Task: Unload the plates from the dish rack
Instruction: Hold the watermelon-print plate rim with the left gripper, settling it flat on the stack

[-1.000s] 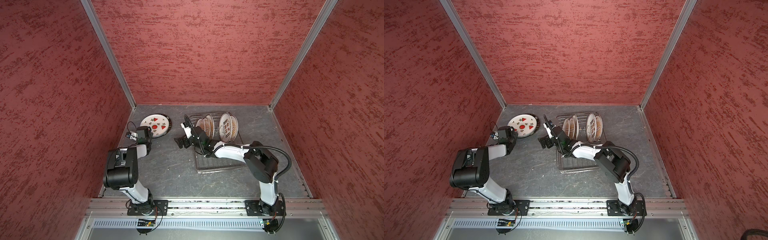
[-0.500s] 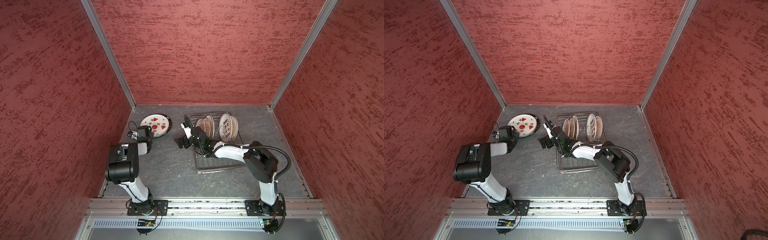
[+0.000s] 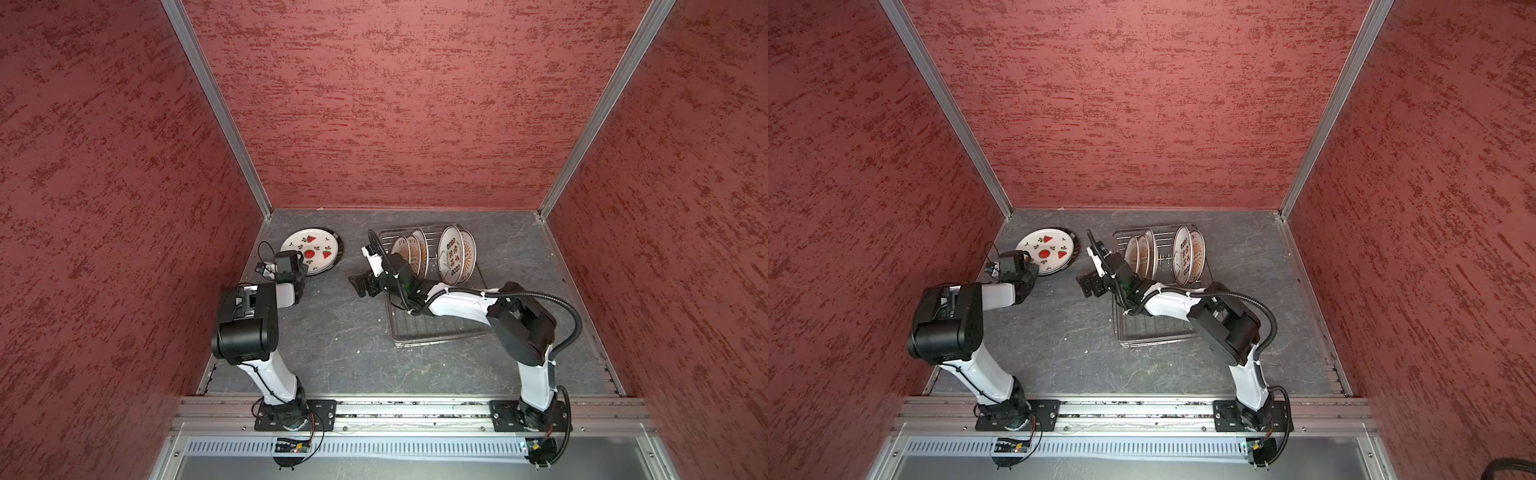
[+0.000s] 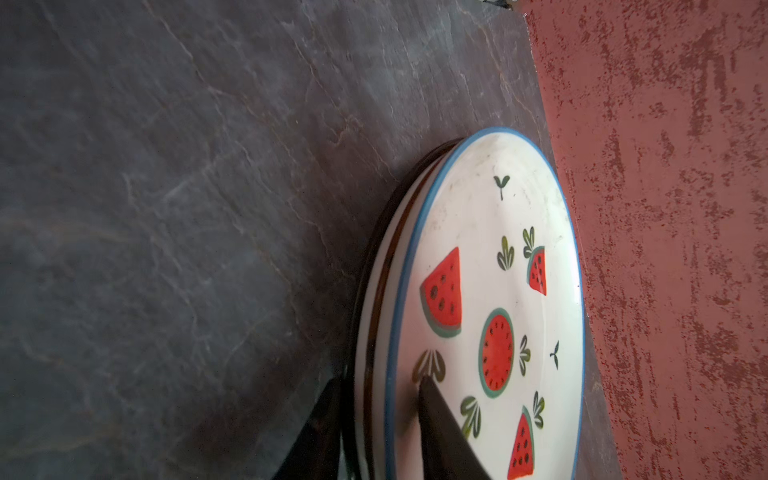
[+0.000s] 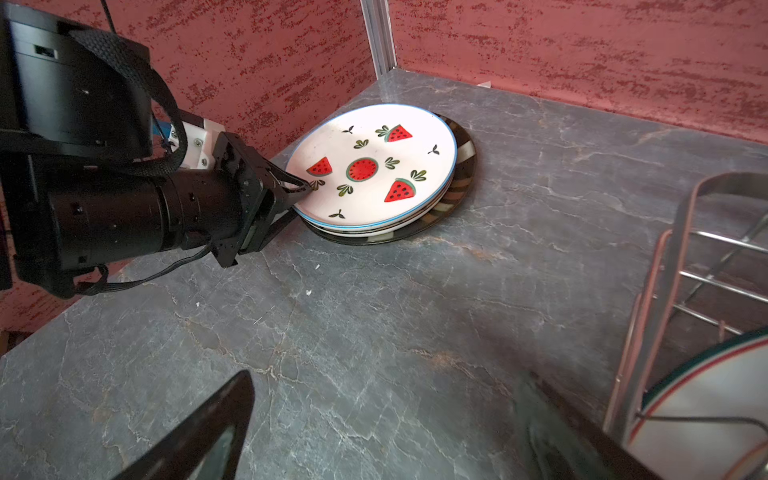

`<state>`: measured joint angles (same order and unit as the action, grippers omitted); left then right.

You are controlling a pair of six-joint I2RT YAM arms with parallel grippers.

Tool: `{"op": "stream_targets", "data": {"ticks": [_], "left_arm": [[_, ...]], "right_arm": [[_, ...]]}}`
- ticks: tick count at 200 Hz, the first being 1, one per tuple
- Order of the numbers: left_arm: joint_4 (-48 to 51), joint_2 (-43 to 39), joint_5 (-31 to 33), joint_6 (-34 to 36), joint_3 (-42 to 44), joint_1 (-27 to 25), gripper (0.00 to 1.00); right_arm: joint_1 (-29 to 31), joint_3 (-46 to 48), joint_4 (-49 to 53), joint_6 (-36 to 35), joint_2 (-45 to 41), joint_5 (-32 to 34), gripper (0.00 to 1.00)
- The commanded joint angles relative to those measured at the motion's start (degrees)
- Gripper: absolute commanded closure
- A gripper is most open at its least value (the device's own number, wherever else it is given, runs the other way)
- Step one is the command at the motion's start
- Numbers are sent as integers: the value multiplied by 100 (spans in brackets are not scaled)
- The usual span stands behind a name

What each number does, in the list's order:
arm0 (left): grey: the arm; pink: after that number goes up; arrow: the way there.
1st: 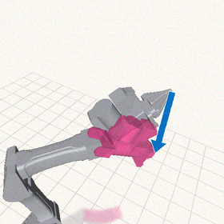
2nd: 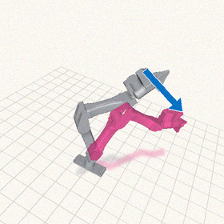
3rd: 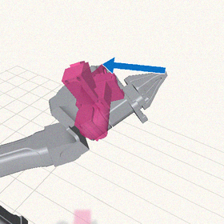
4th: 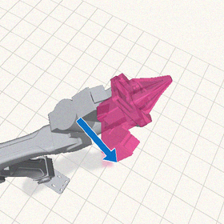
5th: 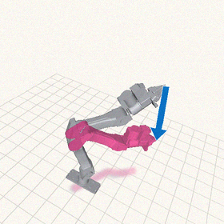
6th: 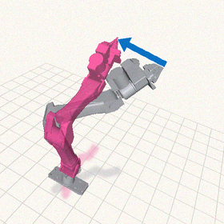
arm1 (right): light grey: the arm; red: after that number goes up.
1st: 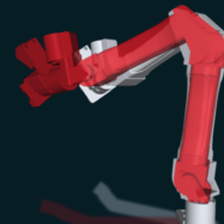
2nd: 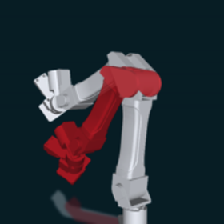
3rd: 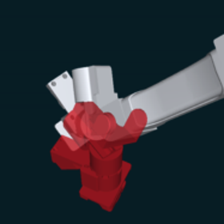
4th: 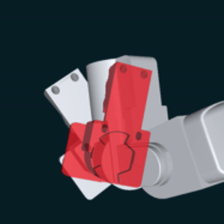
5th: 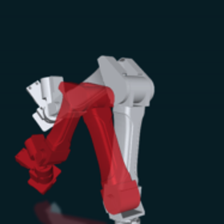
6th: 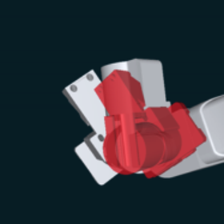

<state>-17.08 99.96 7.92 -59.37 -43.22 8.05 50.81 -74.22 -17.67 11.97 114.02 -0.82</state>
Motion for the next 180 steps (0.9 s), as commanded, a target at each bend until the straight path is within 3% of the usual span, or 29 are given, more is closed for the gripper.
{"op": "stream_targets", "data": {"ticks": [1, 51, 96, 126, 157, 180], "left_arm": [[-244, 122, -103, 120, -218, -67, 69], [-243, 361, -207, 102, -375, -111, 72], [-309, 129, -78, 40, -182, -111, 62], [-262, -200, 11, 32, -17, -115, 61], [-252, -628, 191, 29, 221, -161, 53], [-304, -1009, 348, 87, 455, -188, 36]], "right_arm": [[21, -119, -52, -46, 70, 56, 2], [26, -115, -30, -63, 86, 65, 2], [26, -110, -8, -63, 94, 75, 2], [26, -119, -17, -71, 85, 60, 2], [35, -67, -70, -265, -33, -177, 3], [114, -17, -26, -602, -237, -314, 3]]}}
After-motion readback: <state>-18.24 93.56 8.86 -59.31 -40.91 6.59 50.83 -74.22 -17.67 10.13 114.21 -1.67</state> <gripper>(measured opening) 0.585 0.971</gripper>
